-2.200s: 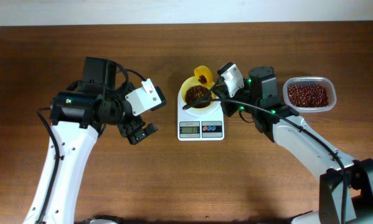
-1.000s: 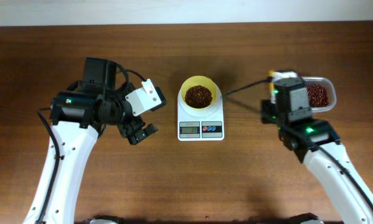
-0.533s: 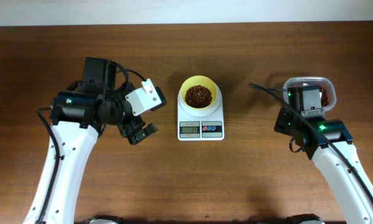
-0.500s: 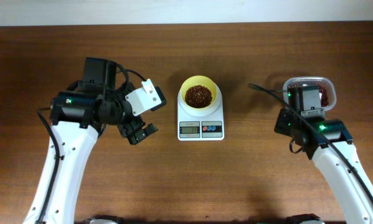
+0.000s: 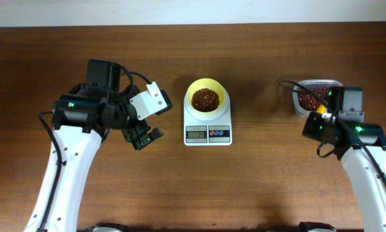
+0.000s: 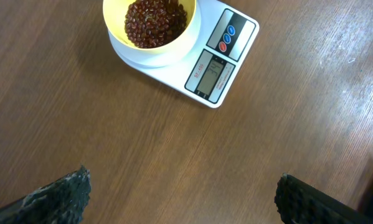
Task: Scoop item into bowl and weigh 50g on scale
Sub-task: 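Carry the empty yellow scoop right to the bean tub, then dip the scoop into the red beans with the right gripper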
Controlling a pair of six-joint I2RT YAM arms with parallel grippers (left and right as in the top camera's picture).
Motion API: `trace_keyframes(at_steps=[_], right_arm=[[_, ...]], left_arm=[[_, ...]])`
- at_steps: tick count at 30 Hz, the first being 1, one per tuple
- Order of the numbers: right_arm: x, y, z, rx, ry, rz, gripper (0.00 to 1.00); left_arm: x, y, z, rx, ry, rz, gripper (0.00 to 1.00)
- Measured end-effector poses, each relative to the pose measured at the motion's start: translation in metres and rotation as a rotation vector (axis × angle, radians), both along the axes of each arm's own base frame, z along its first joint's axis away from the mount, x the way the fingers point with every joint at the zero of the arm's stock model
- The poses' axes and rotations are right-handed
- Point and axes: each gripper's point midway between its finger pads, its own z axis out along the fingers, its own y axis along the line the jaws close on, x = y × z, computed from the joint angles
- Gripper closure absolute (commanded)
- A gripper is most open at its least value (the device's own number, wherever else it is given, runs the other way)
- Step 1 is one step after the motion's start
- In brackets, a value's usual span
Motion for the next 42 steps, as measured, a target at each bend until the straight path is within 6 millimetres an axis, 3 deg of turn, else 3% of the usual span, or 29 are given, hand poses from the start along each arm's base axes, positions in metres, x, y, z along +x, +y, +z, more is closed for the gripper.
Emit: trace_keyframes(at_steps=[3, 7, 11, 15, 22, 29, 36, 39, 42], right_arm=[[0.022, 0.023, 0.037, 0.056, -0.102, 0.178, 0.96], [0.036, 0.024, 0.038, -0.007, -0.131, 0.296, 0.96], [0.05, -0.003, 0.003, -0.133, -0.019, 0.247, 0.96], [0.058, -0.015, 0.005, -0.194, -0.035, 0.219, 0.96], [0.068, -0.02, -0.056, -0.173, 0.109, 0.225, 0.96], [0.064, -0.016, -0.06, 0.084, 0.067, 0.221, 0.96], [0.06, -0.032, -0.053, 0.335, -0.005, 0.071, 0.96], [0.063, -0.022, -0.069, 0.409, 0.03, 0.078, 0.96], [0.065, -0.015, -0.07, 0.459, 0.03, 0.095, 0.96]], left_arm=[[0.0, 0.0, 0.0, 0.0, 0.0, 0.0, 0.01], [0.0, 0.0, 0.0, 0.0, 0.001, 0.0, 0.01], [0.0, 0.0, 0.0, 0.0, 0.0, 0.0, 0.01], [0.0, 0.0, 0.0, 0.0, 0.0, 0.0, 0.01], [0.0, 0.0, 0.0, 0.0, 0.0, 0.0, 0.01], [0.0, 0.0, 0.0, 0.0, 0.0, 0.0, 0.01], [0.0, 0.0, 0.0, 0.0, 0.0, 0.0, 0.01], [0.0, 0.0, 0.0, 0.0, 0.0, 0.0, 0.01], [0.0, 0.0, 0.0, 0.0, 0.0, 0.0, 0.01]])
